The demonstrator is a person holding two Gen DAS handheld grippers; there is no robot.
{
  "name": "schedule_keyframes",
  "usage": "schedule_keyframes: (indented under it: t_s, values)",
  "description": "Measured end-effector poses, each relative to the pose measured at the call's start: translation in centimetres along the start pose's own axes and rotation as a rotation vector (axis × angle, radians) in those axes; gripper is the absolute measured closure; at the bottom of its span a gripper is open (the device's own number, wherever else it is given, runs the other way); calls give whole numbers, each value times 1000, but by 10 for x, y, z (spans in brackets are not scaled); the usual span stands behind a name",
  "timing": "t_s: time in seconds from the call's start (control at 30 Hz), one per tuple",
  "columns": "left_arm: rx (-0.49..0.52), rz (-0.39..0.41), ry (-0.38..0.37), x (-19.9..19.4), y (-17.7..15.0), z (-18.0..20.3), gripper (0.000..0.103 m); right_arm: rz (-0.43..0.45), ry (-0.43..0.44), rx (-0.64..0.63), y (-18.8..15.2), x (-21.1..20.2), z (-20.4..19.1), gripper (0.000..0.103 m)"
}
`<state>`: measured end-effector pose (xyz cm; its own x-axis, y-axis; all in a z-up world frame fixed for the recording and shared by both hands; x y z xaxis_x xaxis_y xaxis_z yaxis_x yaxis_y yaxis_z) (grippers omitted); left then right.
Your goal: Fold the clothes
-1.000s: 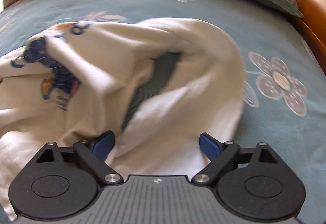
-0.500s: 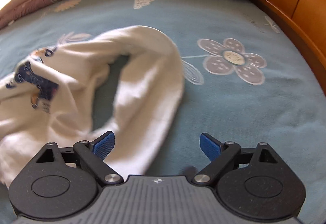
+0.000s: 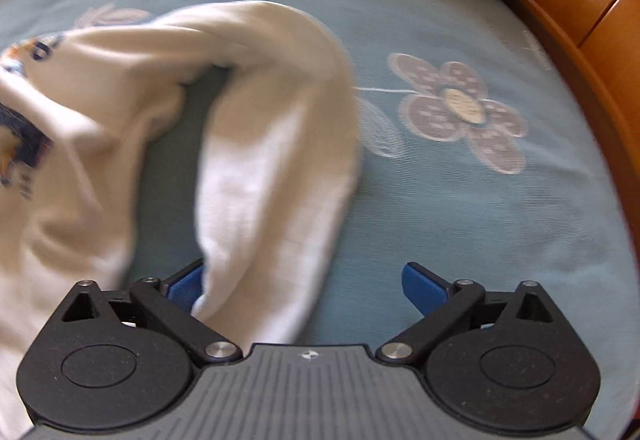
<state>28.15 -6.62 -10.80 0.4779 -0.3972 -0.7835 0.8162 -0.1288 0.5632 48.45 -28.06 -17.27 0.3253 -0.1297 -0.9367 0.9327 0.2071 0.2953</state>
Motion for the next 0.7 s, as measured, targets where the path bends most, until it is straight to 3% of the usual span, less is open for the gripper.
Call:
schedule_keyframes:
  t_s: [0.07, 0.2, 0.27, 0.33, 0.5, 0.7]
  values:
    - [6, 1, -13, -1, -1, 4, 1, 1, -75, -19, -1, -4, 19, 1]
    - [20, 4, -17, -2, -2, 8, 1, 68, -250, -60, 3, -22, 46, 1]
    - [22, 5, -17, -3, -2, 9, 1, 121, -298, -79, 3, -33, 46, 1]
    - [24, 4, -17, -3, -2, 10, 1, 135, -236, -65, -1, -36, 39, 0]
    - [25, 0, -15, -4, -4, 10, 1, 47, 85, 108, -16, -18, 17, 0]
    - [23, 0, -14, -6, -5, 7, 1, -53, 49, 72, -42, -1, 17, 0]
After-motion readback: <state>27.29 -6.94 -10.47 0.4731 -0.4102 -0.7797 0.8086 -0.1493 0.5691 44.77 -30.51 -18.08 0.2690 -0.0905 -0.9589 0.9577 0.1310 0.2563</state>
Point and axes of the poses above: each gripper's, at about its wrist camera, not at the fingertips, and x roughly the way its jaws point, z to its right, y to its top, the point moved 10 cm from there along x, roughly the way its jaws point, and after that the axes turned 9 degrees about -z, right-handed, at the moved point
